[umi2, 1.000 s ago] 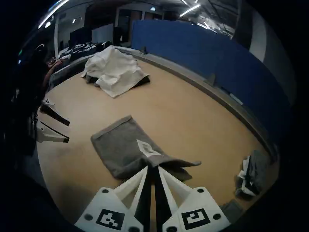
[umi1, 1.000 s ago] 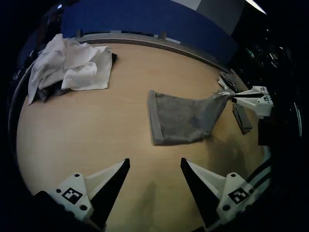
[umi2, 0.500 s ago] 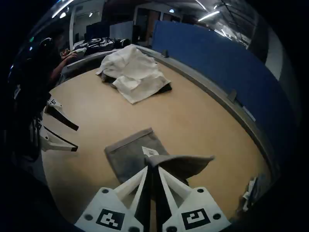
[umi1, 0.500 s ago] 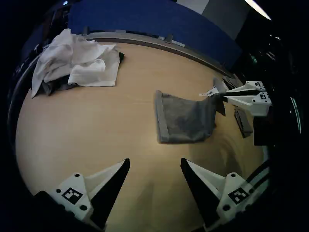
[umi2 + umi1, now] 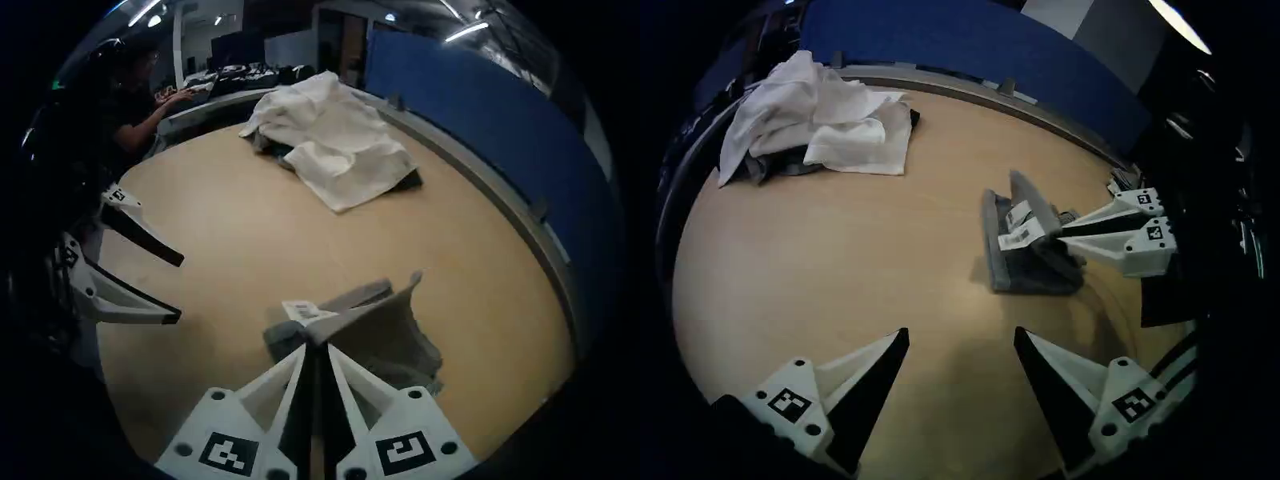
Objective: Fold towel
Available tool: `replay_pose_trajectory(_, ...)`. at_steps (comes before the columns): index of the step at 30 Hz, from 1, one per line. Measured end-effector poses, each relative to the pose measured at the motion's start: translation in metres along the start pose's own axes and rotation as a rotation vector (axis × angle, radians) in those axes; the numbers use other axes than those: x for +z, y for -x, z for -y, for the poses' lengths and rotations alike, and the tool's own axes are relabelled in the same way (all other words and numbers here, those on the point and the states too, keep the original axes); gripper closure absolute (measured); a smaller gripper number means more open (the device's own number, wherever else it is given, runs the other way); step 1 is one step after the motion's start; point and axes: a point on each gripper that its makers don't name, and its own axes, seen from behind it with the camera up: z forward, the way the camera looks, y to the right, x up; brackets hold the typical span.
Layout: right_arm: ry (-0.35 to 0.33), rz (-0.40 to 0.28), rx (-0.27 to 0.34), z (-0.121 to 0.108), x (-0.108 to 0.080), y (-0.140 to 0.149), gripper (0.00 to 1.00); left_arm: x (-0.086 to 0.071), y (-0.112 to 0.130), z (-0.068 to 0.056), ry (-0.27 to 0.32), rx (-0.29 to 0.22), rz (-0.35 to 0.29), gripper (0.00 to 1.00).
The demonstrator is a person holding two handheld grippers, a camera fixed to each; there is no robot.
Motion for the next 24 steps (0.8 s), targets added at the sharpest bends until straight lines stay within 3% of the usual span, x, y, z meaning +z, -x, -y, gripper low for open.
replay_pose_trajectory(6, -0.047, 0.032, -0.012, 0.021, 0.020, 0.008, 0.96, -0.001, 0.002, 0.008, -0.005, -0.012, -0.005, 0.02)
replay_pose_trajectory(18, -0.071, 0.054, -0.025, 0.028, 0.028, 0.013, 0.93, 0.002, 0.003, 0.009, -0.002, -0.017, -0.005, 0.02)
replay_pose_trajectory(24, -0.095, 0.032, -0.020, 0.034, 0.026, 0.007, 0.66, 0.002, 0.002, 0.008, -0.002, -0.013, -0.004, 0.02)
